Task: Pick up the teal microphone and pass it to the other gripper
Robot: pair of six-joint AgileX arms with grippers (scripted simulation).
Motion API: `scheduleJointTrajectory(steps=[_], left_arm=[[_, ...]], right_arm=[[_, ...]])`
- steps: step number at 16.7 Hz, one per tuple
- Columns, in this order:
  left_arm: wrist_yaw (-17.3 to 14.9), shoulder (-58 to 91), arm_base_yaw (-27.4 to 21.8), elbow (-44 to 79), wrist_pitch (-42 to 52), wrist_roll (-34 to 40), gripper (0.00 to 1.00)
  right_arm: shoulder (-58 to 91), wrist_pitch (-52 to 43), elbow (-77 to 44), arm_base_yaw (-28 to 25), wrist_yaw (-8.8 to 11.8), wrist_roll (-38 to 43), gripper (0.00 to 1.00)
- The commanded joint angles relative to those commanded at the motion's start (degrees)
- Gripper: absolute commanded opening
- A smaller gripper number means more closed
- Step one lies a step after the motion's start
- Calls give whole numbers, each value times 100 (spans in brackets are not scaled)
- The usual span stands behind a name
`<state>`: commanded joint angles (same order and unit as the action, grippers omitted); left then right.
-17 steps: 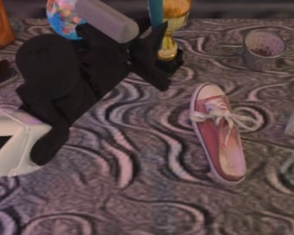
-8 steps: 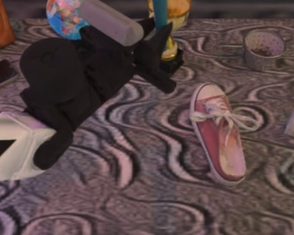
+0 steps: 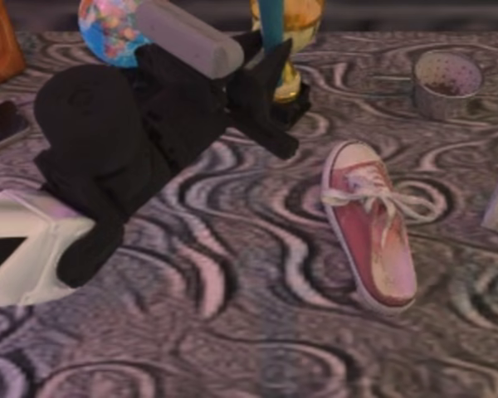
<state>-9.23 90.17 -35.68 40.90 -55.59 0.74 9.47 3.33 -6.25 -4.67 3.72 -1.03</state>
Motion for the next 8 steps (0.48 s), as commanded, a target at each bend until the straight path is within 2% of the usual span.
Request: scheduleJointTrajectory(steps=[8], left_arm=[[0, 0, 0, 0, 0, 0, 0]], right_arm=[[3639, 1363, -2260, -1418, 1122, -145, 100]])
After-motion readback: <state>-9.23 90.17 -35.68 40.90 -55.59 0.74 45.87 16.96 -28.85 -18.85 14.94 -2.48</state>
